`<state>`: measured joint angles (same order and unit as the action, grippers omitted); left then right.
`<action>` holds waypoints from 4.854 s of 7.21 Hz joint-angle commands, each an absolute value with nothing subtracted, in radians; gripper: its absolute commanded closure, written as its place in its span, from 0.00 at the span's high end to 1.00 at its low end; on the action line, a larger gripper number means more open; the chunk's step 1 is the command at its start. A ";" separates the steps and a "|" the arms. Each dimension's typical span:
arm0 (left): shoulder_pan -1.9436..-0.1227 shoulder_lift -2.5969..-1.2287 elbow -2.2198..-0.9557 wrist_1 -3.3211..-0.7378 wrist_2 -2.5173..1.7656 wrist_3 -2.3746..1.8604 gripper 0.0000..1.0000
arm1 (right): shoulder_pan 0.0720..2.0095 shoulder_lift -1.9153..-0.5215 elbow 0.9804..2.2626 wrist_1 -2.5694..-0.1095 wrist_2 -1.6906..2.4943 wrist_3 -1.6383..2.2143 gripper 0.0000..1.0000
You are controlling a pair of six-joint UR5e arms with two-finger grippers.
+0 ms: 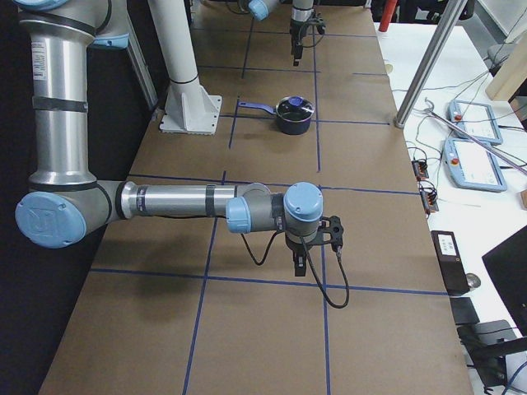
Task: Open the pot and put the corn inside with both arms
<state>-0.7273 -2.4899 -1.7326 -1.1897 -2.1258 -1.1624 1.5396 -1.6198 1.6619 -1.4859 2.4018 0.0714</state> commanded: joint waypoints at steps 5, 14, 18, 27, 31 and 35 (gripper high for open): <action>-0.618 -2.592 -1.483 -1.432 -2.025 -1.317 1.00 | 1.539 -1.618 1.709 -1.485 2.477 0.115 1.00; -0.591 -2.614 -1.336 -1.532 -2.022 -1.327 1.00 | 1.539 -1.615 1.710 -1.485 2.477 0.115 1.00; -0.588 -2.612 -1.336 -1.532 -2.008 -1.327 0.68 | 1.539 -1.611 1.709 -1.486 2.477 0.117 1.00; -0.689 -2.286 -1.737 -1.473 -2.017 -1.211 0.05 | 1.456 -1.594 1.819 -1.485 2.474 0.310 1.00; -0.680 -2.125 -1.807 -1.506 -2.017 -1.203 0.06 | 1.267 -1.592 1.931 -1.432 2.418 0.612 1.00; -0.675 -2.041 -1.711 -1.667 -2.016 -1.207 0.06 | 1.073 -1.595 1.927 -1.238 2.261 0.896 1.00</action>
